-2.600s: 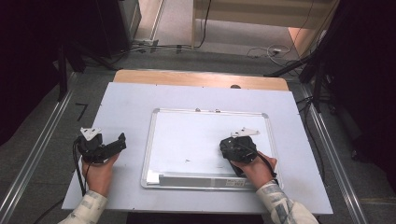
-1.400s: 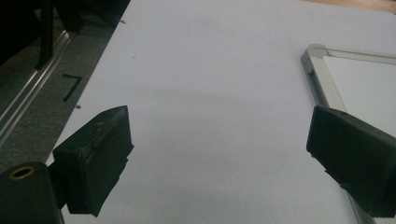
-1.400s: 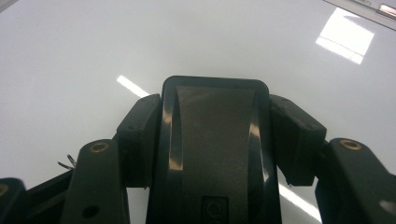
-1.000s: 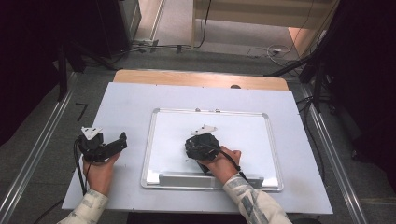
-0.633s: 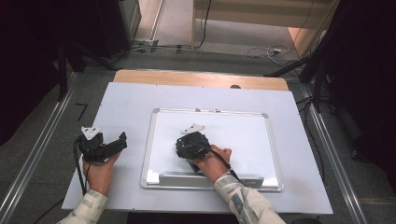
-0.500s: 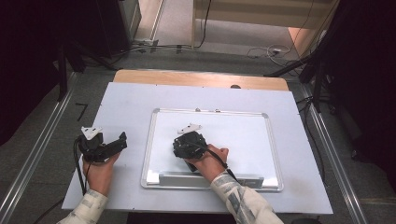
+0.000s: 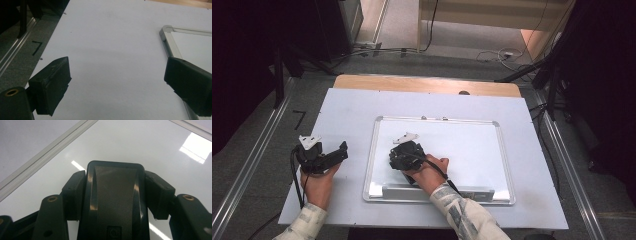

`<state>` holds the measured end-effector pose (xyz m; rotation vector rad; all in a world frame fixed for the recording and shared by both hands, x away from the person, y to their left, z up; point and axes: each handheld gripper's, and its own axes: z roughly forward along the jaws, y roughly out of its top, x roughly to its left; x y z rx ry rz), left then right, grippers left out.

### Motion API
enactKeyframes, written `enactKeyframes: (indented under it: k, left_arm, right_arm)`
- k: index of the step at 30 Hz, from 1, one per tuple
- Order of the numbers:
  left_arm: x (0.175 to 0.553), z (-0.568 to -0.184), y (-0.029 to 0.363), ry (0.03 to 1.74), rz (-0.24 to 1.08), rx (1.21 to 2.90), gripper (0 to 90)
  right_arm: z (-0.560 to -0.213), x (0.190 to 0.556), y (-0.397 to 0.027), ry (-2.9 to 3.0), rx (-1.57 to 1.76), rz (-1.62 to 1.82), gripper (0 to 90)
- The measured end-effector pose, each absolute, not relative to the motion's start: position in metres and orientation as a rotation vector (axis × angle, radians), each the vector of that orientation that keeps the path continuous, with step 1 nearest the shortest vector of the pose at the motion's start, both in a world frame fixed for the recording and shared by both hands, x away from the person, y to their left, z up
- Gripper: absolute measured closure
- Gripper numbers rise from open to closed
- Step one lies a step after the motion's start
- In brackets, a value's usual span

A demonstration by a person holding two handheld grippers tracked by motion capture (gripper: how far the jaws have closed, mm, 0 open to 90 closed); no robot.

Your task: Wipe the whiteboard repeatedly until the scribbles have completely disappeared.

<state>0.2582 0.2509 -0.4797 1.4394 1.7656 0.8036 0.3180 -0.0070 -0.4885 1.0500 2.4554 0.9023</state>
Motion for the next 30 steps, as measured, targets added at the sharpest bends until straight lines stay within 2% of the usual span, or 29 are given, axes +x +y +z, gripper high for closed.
enactKeyframes:
  k: [19, 30]
  left_arm:
    - [0.256, -0.480, 0.253, 1.768, 0.808, 1.437, 7.3]
    - [0.256, -0.480, 0.253, 1.773, 0.806, 1.439, 7.3]
  right_arm:
    - [-0.487, 0.334, -0.045, 2.410, 1.112, 0.872, 37.2]
    - [-0.487, 0.329, -0.078, 2.393, 1.133, 0.865, 37.1]
